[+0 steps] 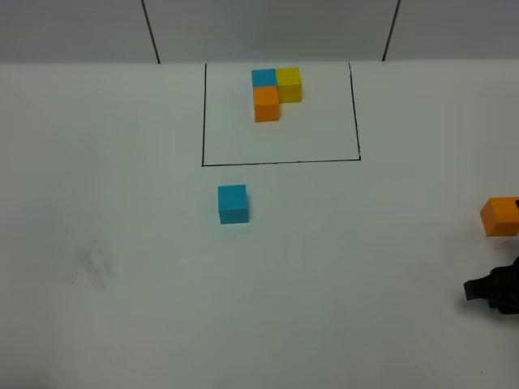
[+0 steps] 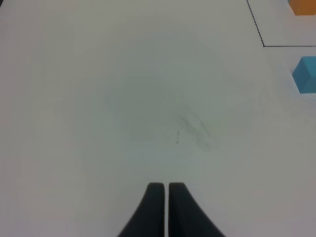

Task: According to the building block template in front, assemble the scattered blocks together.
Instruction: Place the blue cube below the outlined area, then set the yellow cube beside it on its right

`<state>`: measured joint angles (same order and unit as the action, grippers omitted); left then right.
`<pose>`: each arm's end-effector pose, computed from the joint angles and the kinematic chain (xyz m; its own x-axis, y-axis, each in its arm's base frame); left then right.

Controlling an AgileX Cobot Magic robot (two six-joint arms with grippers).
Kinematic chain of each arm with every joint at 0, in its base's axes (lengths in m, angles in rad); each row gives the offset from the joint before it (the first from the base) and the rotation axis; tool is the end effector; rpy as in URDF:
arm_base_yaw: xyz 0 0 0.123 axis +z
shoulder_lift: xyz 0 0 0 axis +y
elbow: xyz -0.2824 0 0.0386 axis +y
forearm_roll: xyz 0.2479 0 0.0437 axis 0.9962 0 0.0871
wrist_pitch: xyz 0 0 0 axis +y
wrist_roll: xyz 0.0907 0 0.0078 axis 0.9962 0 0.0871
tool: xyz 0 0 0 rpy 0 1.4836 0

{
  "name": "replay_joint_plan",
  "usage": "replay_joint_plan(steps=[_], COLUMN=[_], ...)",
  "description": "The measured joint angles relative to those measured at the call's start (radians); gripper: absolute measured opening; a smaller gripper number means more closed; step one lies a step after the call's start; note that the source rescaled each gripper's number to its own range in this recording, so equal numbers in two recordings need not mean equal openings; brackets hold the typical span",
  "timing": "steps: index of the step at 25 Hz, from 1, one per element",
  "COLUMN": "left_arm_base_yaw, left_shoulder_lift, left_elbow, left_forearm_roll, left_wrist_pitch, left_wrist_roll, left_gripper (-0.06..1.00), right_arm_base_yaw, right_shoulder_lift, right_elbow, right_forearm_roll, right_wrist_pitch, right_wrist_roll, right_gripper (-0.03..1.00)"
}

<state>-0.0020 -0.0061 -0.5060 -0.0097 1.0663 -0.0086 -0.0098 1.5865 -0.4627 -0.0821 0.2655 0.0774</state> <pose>-0.0067 -0.0008 0.2783 -0.4503 -0.0124 -0.8928 0.0036 0.9999 -0.0157 0.2137 -0.0041 0.1123 -0.9639 0.0076 -0.2663 0.0138 0.9997 -0.0212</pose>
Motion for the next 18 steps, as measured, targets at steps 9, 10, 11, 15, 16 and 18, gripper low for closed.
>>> replay_joint_plan(steps=[9, 10, 11, 15, 16, 18], left_arm_base_yaw=[0.0, 0.0, 0.0, 0.0, 0.0, 0.0], left_shoulder_lift=[0.0, 0.0, 0.0, 0.0, 0.0, 0.0], left_elbow=[0.0, 0.0, 0.0, 0.0, 0.0, 0.0], left_forearm_roll=[0.0, 0.0, 0.0, 0.0, 0.0, 0.0], left_wrist_pitch=[0.0, 0.0, 0.0, 0.0, 0.0, 0.0], left_wrist_roll=[0.0, 0.0, 0.0, 0.0, 0.0, 0.0], left_gripper=[0.0, 0.0, 0.0, 0.0, 0.0, 0.0], right_arm_base_yaw=[0.043, 0.055, 0.066, 0.128, 0.147, 0.183], right_shoulder_lift=[-0.108, -0.136, -0.164, -0.273, -0.298, -0.336], right_elbow=[-0.082, -0.105, -0.128, -0.214, -0.232, -0.271], right_forearm_roll=[0.0, 0.0, -0.001, -0.003, -0.003, -0.003], right_wrist_pitch=[0.14, 0.175, 0.211, 0.337, 0.361, 0.416], right_wrist_roll=[-0.002, -0.002, -0.002, -0.022, -0.039, -0.097], right_gripper=[0.57, 0.57, 0.57, 0.57, 0.57, 0.57])
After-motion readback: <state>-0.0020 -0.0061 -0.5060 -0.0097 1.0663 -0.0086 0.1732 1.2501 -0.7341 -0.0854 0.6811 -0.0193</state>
